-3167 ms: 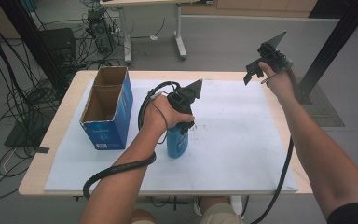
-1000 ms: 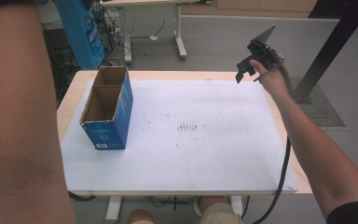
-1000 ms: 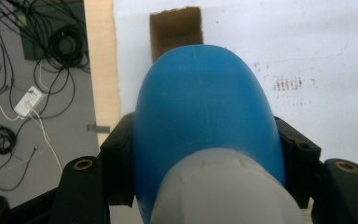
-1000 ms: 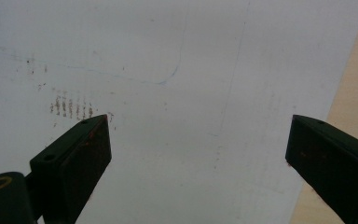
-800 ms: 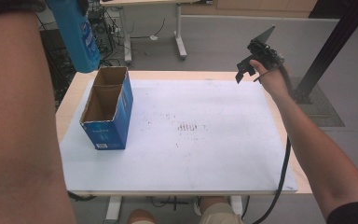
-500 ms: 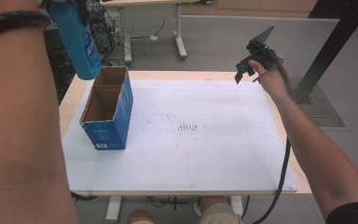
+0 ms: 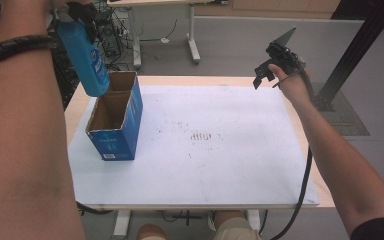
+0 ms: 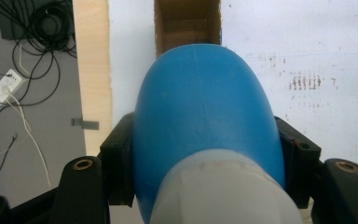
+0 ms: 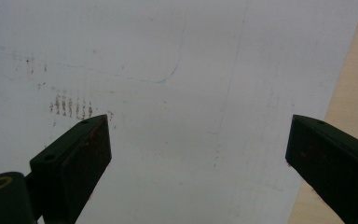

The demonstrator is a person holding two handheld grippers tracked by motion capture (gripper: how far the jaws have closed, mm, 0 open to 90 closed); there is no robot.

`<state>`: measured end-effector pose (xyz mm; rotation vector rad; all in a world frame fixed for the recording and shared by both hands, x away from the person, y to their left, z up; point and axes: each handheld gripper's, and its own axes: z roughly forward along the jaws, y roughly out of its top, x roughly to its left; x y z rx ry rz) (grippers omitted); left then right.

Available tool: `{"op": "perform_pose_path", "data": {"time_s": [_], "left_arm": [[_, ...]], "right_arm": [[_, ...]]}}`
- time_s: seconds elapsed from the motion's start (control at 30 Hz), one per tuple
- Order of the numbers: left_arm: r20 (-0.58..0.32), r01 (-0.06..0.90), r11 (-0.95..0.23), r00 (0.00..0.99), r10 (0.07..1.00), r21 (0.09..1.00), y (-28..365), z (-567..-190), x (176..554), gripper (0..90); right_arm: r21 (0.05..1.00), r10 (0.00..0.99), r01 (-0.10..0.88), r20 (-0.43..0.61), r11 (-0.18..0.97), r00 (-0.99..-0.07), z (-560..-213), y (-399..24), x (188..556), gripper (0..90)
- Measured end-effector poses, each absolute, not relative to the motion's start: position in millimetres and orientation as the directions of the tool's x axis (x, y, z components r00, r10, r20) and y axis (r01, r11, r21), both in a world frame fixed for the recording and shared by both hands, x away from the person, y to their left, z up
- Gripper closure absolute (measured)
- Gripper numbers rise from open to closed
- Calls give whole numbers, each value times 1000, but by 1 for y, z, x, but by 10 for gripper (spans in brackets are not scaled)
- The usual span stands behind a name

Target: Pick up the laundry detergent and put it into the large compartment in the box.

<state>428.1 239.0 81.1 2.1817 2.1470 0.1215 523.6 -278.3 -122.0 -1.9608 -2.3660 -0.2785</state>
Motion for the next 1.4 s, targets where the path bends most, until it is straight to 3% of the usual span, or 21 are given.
{"op": "perform_pose_path", "data": {"time_s": [1.4], "left_arm": [[-17, 998, -57, 58, 998, 21, 247, -63, 446, 372]], "right_arm": [[100, 971, 980, 149, 174, -187, -123, -279, 521, 65]]}}
